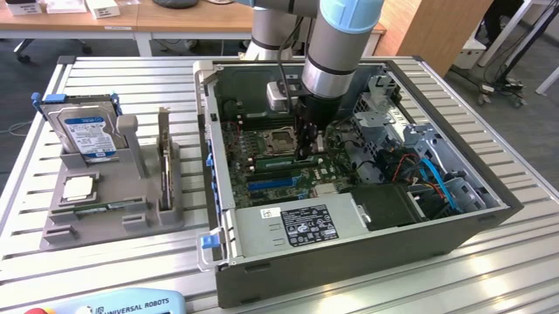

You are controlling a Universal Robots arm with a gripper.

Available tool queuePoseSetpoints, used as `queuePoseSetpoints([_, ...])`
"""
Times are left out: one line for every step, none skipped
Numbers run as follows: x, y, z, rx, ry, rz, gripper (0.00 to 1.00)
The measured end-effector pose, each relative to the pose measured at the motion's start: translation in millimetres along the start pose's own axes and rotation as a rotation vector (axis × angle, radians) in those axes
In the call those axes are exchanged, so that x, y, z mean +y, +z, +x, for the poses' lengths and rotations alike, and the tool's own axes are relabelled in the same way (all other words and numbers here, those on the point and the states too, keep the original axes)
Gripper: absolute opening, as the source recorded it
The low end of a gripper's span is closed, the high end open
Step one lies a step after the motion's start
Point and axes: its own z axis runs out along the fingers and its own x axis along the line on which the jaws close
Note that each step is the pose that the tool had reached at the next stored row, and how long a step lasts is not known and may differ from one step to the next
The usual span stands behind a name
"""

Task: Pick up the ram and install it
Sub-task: 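Insert the ram into the slot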

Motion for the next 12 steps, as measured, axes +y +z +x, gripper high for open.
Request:
queuePoseSetpoints([0.0,0.3,0.0,0.0001,0.000,0.0000,0.11])
queuePoseSetpoints([0.0,0.4,0.0,0.0002,0.000,0.0000,0.11])
queuePoseSetpoints([0.0,0.4,0.0,0.0002,0.000,0.0000,0.11])
queuePoseSetpoints([0.0,0.4,0.0,0.0002,0.000,0.0000,0.11])
queuePoseSetpoints([0.0,0.5,0.0,0.0000,0.000,0.0000,0.11])
queuePoseSetpoints([0.0,0.5,0.0,-0.0001,0.000,0.0000,0.11])
queuePoseSetpoints([0.0,0.5,0.0,-0.0001,0.000,0.0000,0.11])
queuePoseSetpoints([0.0,0.5,0.0,0.0000,0.000,0.0000,0.11])
queuePoseSetpoints([0.0,0.5,0.0,-0.0001,0.000,0.0000,0.11])
queuePoseSetpoints([0.0,0.5,0.0,0.0000,0.000,0.0000,0.12])
queuePoseSetpoints([0.0,0.5,0.0,0.0000,0.000,0.0000,0.18])
queuePoseSetpoints([0.0,0.5,0.0,-0.0001,0.000,0.0000,0.18])
